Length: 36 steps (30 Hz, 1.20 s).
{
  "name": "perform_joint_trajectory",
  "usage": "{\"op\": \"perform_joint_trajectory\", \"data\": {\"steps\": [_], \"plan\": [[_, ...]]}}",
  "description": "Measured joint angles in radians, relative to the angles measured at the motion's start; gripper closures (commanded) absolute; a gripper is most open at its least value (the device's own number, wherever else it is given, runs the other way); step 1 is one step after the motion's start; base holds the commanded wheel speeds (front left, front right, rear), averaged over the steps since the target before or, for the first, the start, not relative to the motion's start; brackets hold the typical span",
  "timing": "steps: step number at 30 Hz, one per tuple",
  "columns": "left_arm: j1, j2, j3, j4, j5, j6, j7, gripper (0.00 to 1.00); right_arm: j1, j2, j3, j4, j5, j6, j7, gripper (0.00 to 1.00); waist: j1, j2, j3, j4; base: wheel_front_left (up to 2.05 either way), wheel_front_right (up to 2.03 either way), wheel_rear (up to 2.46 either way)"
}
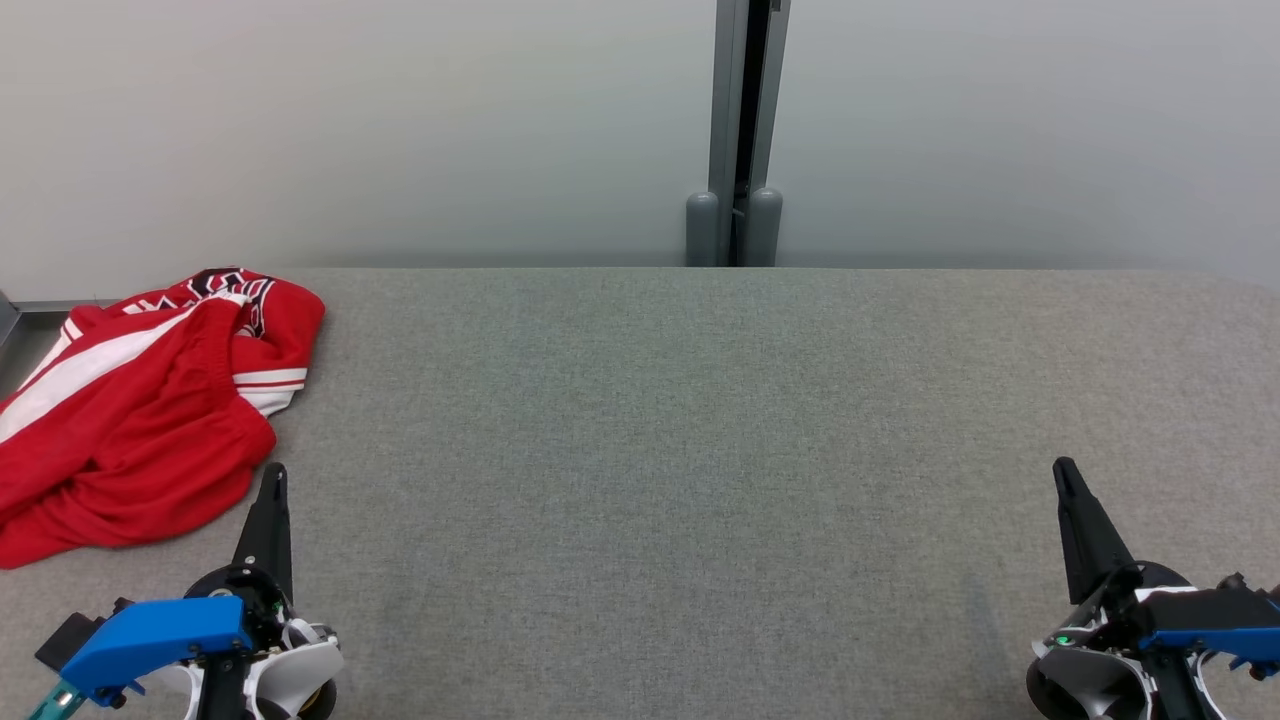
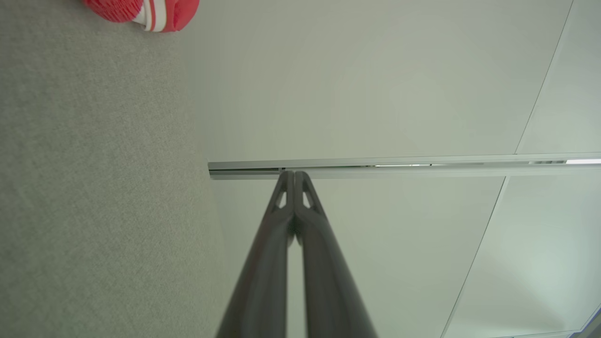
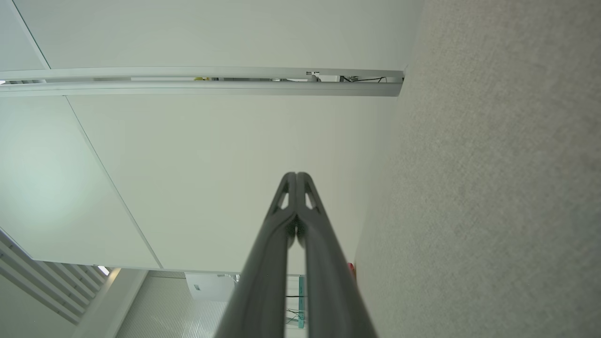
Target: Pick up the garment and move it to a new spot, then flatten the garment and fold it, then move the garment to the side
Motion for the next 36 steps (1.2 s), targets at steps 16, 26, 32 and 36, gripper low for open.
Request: {"op": "perform_joint_trajectory", "data": {"steps": [16,26,32,36], "plan": [[0.000,0.000,0.000,0.000,0.000,0.000,0.000,1.00,0.000,0.000,0.000,0.000,0.000,0.000,0.000,1.00,0.0000,0.0000,0.000,0.000,0.00,0.00,0.00],[0.000,0.000,0.000,0.000,0.000,0.000,0.000,1.00,0.000,0.000,0.000,0.000,0.000,0.000,0.000,1.00,0.0000,0.0000,0.000,0.000,0.00,0.00,0.00],[0.000,0.000,0.000,0.000,0.000,0.000,0.000,1.00,0.000,0.000,0.000,0.000,0.000,0.000,0.000,1.00,0.0000,0.0000,0.000,0.000,0.00,0.00,0.00],[0.000,0.000,0.000,0.000,0.000,0.000,0.000,1.00,0.000,0.000,0.000,0.000,0.000,0.000,0.000,1.00,0.0000,0.0000,0.000,0.000,0.00,0.00,0.00]]}}
